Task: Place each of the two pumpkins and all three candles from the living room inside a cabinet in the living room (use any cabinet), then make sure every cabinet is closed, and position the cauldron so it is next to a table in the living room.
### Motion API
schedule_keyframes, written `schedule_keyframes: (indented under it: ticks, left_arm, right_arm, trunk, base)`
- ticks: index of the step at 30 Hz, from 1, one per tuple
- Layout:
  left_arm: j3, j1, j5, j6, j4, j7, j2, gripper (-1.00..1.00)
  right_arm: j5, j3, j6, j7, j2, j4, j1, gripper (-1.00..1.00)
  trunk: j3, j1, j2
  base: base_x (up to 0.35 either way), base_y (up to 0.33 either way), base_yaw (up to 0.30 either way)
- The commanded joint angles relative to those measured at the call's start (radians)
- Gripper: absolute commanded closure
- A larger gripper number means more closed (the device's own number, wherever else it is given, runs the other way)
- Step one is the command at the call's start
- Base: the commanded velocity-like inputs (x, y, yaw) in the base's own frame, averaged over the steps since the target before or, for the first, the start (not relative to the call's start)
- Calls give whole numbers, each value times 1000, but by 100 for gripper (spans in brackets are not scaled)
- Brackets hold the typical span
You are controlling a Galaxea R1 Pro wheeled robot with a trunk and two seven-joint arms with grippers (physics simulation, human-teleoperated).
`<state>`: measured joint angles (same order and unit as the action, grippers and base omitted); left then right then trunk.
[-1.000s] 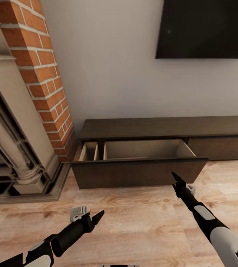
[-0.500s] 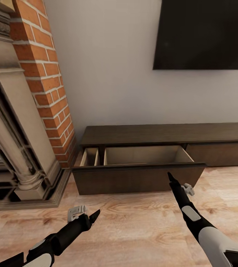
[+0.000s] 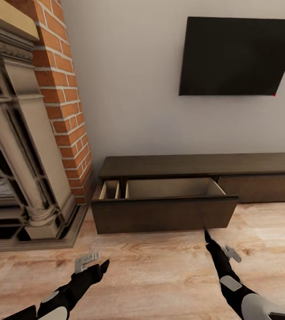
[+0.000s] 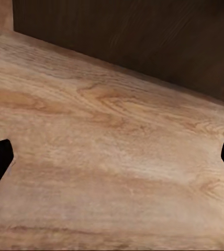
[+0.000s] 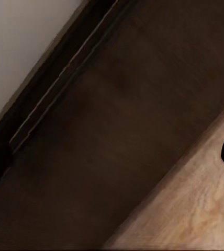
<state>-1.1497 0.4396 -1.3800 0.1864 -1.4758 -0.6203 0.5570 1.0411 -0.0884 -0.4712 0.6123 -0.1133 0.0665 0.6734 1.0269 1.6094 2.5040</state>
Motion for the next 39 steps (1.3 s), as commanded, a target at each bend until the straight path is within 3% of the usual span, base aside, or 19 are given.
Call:
schedule_keyframes:
  ticks: [1,5,7,10,11,12,16,18,20,22,23,25,27,28,32,34,36,39]
  left_arm:
    - [-14,2,-6,8,17,-26,-3,-100]
    - [-44,2,-5,19,76,-106,-13,-100]
    - [-79,2,-5,62,136,-125,-33,-100]
    - [-148,2,-6,126,239,-131,-73,-100]
    - [-165,2,-4,145,285,-133,-95,-100]
    - [-169,2,-4,149,296,-134,-101,-100]
    - [-205,2,-4,209,335,-150,-122,-100]
    - [-222,2,-4,244,340,-158,-125,-100]
    - [-238,2,-3,266,342,-164,-127,-100]
    - [-255,2,-1,280,343,-167,-128,-100]
    - [-258,2,0,282,343,-168,-128,-100]
    - [-268,2,0,286,344,-169,-129,-100]
    - [-271,2,0,287,344,-169,-129,-100]
    - [-273,2,1,289,344,-170,-128,-100]
    - [-274,2,1,290,344,-172,-126,-100]
    - [-274,2,1,291,344,-173,-125,-100]
    - [-274,2,1,291,344,-174,-125,-100]
    - [-274,2,1,291,343,-179,-125,-100]
  right_arm:
    - [-28,-6,-35,8,2,-3,-6,-100]
    - [-133,-2,-99,-2,5,-6,-16,-100]
    - [-180,2,-112,-63,5,-4,-17,-100]
    - [-245,6,-114,-177,6,3,-18,-100]
    - [-289,7,-112,-241,7,10,-17,-100]
    - [-303,7,-111,-266,7,14,-17,-100]
    - [-407,7,-56,-501,13,98,-16,-100]
    - [-459,8,29,-601,21,178,-17,-100]
    - [-517,9,166,-689,26,286,-17,-100]
    - [-581,9,430,-793,28,465,-18,-100]
    - [-592,9,506,-816,28,515,-18,-100]
    - [-618,8,813,-898,29,721,-20,-100]
    - [-623,8,931,-924,29,807,-25,-100]
    - [-627,7,1055,-947,28,902,-45,-100]
    - [-635,8,1238,-970,27,998,-106,-100]
    - [-636,7,1368,-972,25,1031,-121,-100]
    - [-633,7,1418,-969,25,1046,-126,-100]
    - [-624,8,1436,-967,29,1052,-128,-100]
  trunk:
    - [-3,-1,0]
    - [-19,-3,-1]
    - [-26,-4,-1]
    - [-38,-5,-2]
    - [-42,-6,-2]
    - [-46,-6,-2]
    - [-61,-8,-3]
    - [-69,-9,-4]
    - [-76,-13,-11]
    - [-82,-21,-25]
    - [-85,-25,-32]
    - [-92,-32,-46]
    - [-98,-40,-60]
    - [-101,-44,-67]
    - [-113,-59,-95]
    - [-120,-67,-109]
    - [-126,-74,-123]
    - [-135,-86,-144]
  base:
    - [-335,0,0]
    - [-338,0,0]
    - [-340,0,0]
    - [-304,0,0]
    - [-125,0,0]
    - [-100,0,0]
    - [-40,0,0]
    - [-12,0,0]
    - [-6,0,0]
    - [-3,0,0]
    - [-2,0,0]
    - [-1,0,0]
    - [0,0,0]
    - [0,0,0]
    - [0,0,0]
    - [0,0,0]
    - [0,0,0]
    - [0,0,0]
